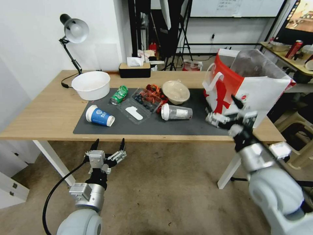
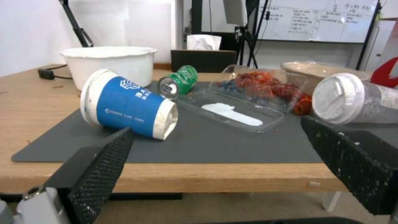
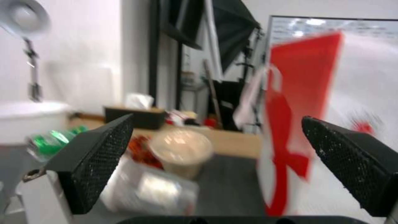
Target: Pick up the trash from the table and place it into the takeout bag.
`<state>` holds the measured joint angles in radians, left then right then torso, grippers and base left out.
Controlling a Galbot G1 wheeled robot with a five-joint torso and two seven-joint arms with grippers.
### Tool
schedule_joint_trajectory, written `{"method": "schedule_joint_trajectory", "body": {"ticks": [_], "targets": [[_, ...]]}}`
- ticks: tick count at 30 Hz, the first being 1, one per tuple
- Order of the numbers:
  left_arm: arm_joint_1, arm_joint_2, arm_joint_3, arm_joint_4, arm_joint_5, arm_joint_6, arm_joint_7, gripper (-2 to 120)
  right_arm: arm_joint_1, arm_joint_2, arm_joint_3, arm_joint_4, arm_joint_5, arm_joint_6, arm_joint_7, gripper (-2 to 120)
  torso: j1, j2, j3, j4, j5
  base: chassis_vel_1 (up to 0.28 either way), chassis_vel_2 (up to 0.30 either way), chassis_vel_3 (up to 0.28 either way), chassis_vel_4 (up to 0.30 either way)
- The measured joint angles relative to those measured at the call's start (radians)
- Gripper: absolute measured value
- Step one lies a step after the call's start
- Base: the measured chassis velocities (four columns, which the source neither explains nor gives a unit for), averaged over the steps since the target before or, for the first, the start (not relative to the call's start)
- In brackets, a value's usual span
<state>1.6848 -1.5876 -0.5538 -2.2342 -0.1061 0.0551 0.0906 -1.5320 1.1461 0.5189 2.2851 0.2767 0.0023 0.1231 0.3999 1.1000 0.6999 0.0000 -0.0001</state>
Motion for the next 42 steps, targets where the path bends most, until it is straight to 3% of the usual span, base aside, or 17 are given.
{"method": "schedule_joint_trajectory", "body": {"ticks": [12,21,32,39,42], "targets": [[-0.003,0.006,0.000,0.007,-0.005,-0.004,-0.001,100,-0.139,0.070,-0.050,-0.117,-0.047,0.144,0.055,100,0.000,0.000,0.000,0.0000,0.0001,0.000,0.000,0.000,0.000],[-0.003,0.005,-0.001,0.012,-0.006,-0.010,-0.001,100,-0.135,0.079,-0.079,-0.139,-0.036,0.157,0.056,100,0.000,0.000,0.000,0.0001,0.0000,0.000,0.000,0.000,0.000],[-0.004,0.004,-0.003,0.016,-0.008,-0.013,-0.002,100,-0.072,0.041,-0.080,-0.129,0.016,0.099,0.054,100,0.000,0.000,0.000,0.0000,0.0001,0.000,0.000,0.000,0.000],[-0.004,0.004,-0.003,0.018,-0.008,-0.014,-0.002,100,0.039,-0.024,-0.079,-0.127,0.110,-0.003,0.026,100,0.000,0.000,0.000,-0.0001,0.0002,0.000,0.000,0.000,0.000],[-0.004,0.002,-0.003,0.018,-0.008,-0.014,-0.002,100,0.102,-0.071,-0.071,-0.142,0.163,-0.064,-0.037,100,0.000,0.000,0.000,-0.0001,0.0003,0.000,0.000,0.000,0.000]]}}
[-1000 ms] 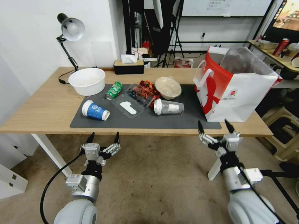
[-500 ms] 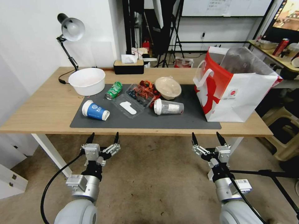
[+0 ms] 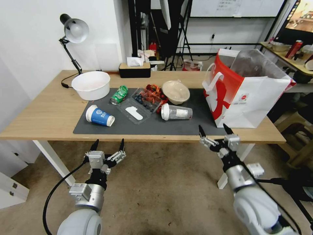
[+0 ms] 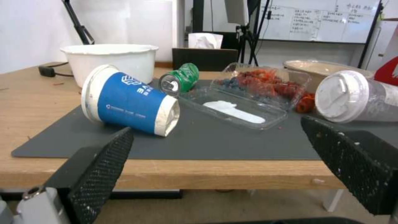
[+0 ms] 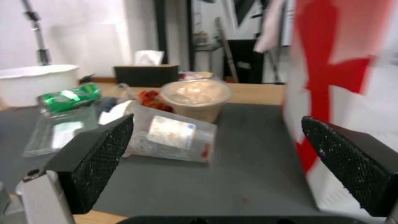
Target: Pick up the trash from the table and place it into the takeout bag.
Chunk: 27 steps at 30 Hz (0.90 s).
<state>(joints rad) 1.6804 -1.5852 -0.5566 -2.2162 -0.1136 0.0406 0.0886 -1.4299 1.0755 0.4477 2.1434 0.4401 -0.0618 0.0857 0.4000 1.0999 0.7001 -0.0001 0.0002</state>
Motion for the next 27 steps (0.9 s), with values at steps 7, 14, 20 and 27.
{"method": "schedule_joint_trajectory", "body": {"ticks": [7,14,20,27], "targets": [[0.001,-0.008,0.000,0.001,0.004,0.000,0.000,100,0.128,-0.101,-0.007,-0.060,0.045,-0.081,-0.089,100,0.000,0.000,0.000,0.0000,0.0000,0.000,0.000,0.000,0.000],[0.002,-0.021,0.000,0.005,0.016,-0.002,0.001,100,0.295,-0.240,-0.079,-0.152,0.078,-0.112,-0.258,100,0.000,0.000,0.000,0.0002,-0.0002,0.000,0.000,0.000,0.000],[0.003,-0.023,0.006,0.005,0.034,-0.004,0.003,100,0.492,-0.341,-0.220,-0.296,0.103,-0.100,-0.401,100,0.000,0.000,0.000,-0.0002,0.0001,0.000,0.000,0.000,0.000],[0.002,-0.023,0.021,0.005,0.056,-0.004,0.008,100,0.729,-0.337,-0.401,-0.462,0.106,-0.088,-0.450,100,0.000,0.000,0.000,0.0004,-0.0004,0.000,0.000,0.000,0.000]]}}
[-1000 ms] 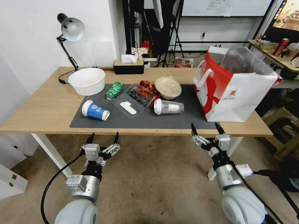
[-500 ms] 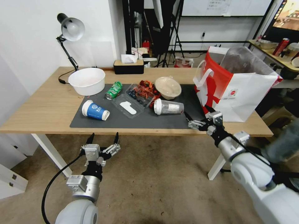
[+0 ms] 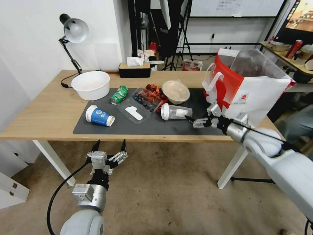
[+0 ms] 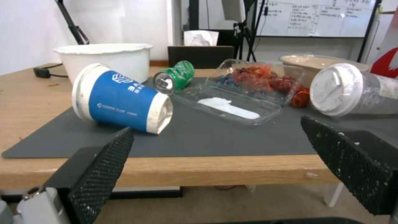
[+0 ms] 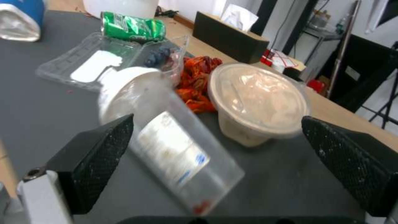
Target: Pick up the trash from the table and place it into the takeout bag.
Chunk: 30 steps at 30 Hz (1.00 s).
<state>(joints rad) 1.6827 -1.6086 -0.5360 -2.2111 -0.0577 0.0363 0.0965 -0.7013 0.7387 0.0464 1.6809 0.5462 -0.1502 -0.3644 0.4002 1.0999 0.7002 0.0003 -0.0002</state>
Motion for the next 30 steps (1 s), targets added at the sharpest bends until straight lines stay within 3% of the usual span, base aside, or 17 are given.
{"method": "schedule_joint_trajectory", "body": {"ticks": [14,30], "targets": [[0.000,0.000,0.008,0.000,0.012,-0.002,0.004,100,0.131,0.095,-0.153,-0.173,-0.023,0.002,-0.070,100,0.000,0.000,0.000,-0.0003,0.0001,0.000,0.000,0.000,0.000],[0.004,0.000,0.008,-0.005,0.014,-0.005,0.005,100,0.191,0.108,-0.220,-0.241,-0.025,-0.001,-0.114,100,0.000,0.000,0.000,-0.0003,0.0001,0.000,0.000,0.000,0.000]]}}
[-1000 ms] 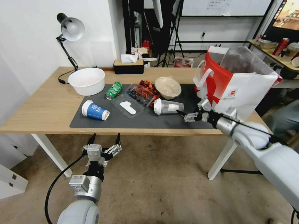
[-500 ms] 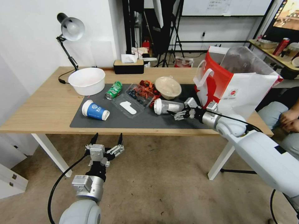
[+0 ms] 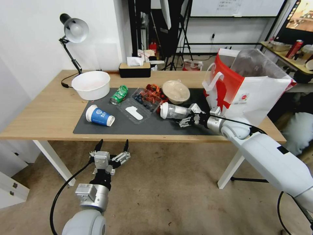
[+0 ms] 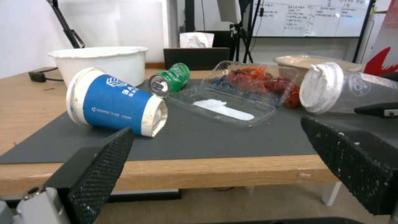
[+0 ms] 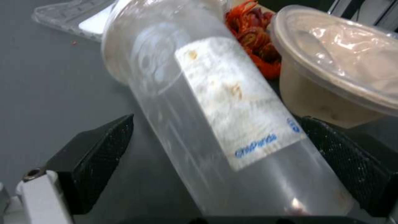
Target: Pick up the trash from the table and place it into the takeout bag.
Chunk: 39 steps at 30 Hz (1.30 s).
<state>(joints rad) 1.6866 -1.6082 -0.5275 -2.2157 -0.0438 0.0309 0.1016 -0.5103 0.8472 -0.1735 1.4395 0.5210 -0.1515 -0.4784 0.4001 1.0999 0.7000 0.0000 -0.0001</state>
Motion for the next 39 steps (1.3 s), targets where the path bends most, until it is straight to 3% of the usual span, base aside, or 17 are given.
{"method": "schedule_joint_trajectory", "body": {"ticks": [10,13,25,33,39], "targets": [[0.002,0.000,0.001,-0.003,0.002,-0.004,0.000,100,-0.024,-0.025,0.008,0.028,0.001,0.004,-0.003,100,0.000,0.000,0.000,-0.0001,0.0000,0.000,0.000,0.000,0.000],[0.003,0.000,0.003,-0.004,0.003,-0.004,-0.001,100,-0.032,-0.035,0.015,0.036,0.002,0.006,-0.003,95,0.000,0.000,0.000,-0.0001,0.0001,0.000,0.000,0.000,0.000],[0.004,0.000,0.011,-0.005,0.007,-0.004,-0.006,100,-0.057,-0.056,0.020,0.061,0.003,0.008,-0.003,53,0.000,0.000,0.000,0.0000,0.0000,0.000,0.000,0.000,0.000],[0.006,0.000,0.010,-0.006,0.007,-0.004,-0.008,100,-0.080,-0.061,0.037,0.084,0.005,0.009,-0.007,53,0.000,0.000,0.000,0.0002,0.0001,0.000,0.000,0.000,0.000],[0.007,0.000,0.009,-0.006,0.007,-0.006,-0.009,100,-0.129,-0.091,0.104,0.150,0.034,0.020,-0.012,53,0.000,0.000,0.000,-0.0001,0.0001,0.000,0.000,0.000,0.000]]}}
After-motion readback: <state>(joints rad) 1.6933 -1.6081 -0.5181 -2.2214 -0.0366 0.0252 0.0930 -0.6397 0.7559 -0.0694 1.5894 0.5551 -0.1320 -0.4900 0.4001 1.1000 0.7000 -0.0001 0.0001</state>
